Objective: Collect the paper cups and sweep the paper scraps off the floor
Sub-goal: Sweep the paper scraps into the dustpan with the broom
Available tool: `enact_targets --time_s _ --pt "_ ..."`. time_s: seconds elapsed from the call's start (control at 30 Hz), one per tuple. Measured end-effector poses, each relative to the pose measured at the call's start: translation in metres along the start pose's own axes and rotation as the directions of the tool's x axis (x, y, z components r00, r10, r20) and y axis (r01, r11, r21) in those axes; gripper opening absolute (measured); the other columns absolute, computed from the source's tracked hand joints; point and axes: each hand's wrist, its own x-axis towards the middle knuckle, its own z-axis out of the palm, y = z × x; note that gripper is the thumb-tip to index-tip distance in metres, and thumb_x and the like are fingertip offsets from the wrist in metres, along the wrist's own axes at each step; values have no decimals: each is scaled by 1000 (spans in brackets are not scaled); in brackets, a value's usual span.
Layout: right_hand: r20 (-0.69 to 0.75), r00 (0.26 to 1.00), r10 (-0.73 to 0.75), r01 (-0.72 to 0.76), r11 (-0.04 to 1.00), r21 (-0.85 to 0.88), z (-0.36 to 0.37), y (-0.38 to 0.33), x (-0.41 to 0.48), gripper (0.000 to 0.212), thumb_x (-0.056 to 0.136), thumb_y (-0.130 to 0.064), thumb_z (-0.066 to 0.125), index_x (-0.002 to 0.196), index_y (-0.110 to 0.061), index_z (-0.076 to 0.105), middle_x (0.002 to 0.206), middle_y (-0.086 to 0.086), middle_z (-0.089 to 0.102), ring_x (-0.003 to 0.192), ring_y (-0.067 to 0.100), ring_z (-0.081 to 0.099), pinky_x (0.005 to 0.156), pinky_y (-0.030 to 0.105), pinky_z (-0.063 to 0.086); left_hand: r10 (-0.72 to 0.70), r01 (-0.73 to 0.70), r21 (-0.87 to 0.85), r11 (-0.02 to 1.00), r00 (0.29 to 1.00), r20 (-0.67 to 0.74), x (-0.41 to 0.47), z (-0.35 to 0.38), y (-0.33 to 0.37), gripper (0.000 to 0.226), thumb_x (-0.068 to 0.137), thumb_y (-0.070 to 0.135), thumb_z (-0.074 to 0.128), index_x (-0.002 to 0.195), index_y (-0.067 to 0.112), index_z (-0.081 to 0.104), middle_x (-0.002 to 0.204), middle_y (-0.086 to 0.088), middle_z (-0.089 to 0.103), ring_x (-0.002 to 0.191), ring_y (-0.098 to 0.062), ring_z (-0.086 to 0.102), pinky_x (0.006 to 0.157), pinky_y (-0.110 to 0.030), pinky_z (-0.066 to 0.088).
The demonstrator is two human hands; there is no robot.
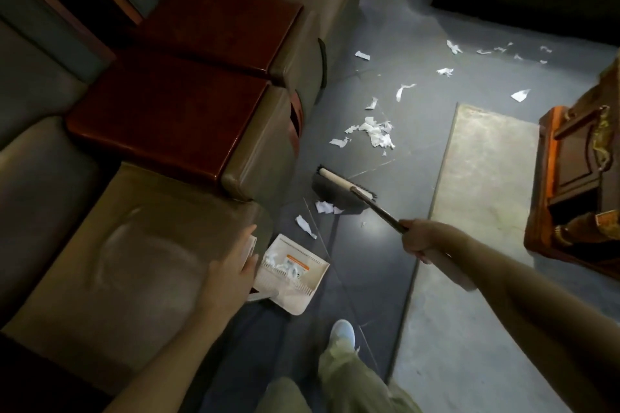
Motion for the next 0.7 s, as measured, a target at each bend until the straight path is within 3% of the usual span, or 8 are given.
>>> enact_targets --time_s 0.1,0.17,0.37,0.47,0.57,0.7 --pt "47 998 33 -34 999 27 -1 -8 30 57 85 -2 46 141 -10 40 72 7 54 52 15 53 29 15 34 -53 54 18 998 998 -15 14 -8 0 48 97 26 49 139 41 34 93 -10 65 73 -18 61 67 -33 52" --pt "98 994 41 -44 998 34 7 -15 40 58 87 -4 46 144 -12 35 74 7 53 55 15 53 29 14 34 -79 79 14 997 997 -13 27 -12 -2 47 96 26 50 139 40 36 96 -12 65 74 -18 59 65 -30 49" --pt "292 957 -9 18 999 -29 44 -35 15 66 92 -6 47 150 -19 19 95 5 53 59 9 50 39 16 37 -3 2 31 1000 999 33 55 -12 8 50 95 22 53 141 37 37 118 -7 61 97 -25 61 75 -28 43" --pt "392 919 -44 48 999 -2 46 -42 -24 67 90 4 45 150 -17 21 81 7 51 56 11 46 36 16 38 48 -47 -9 999 997 56 60 -11 18 49 95 20 54 139 35 40 115 -11 62 96 -28 61 74 -29 45" --pt "479 873 -92 35 991 127 39 -33 -60 78 86 11 41 151 -19 12 59 8 43 41 12 42 36 19 37 85 -83 -33 996 995 52 61 -15 15 48 94 19 55 138 33 43 107 -14 64 91 -30 62 73 -32 49" --pt "450 890 -75 -52 963 264 21 -7 -94 76 85 11 41 150 -15 14 44 5 45 31 10 40 37 21 38 96 -94 -34 995 993 65 63 -20 6 47 94 22 55 137 34 43 109 -14 65 92 -29 63 71 -30 48"
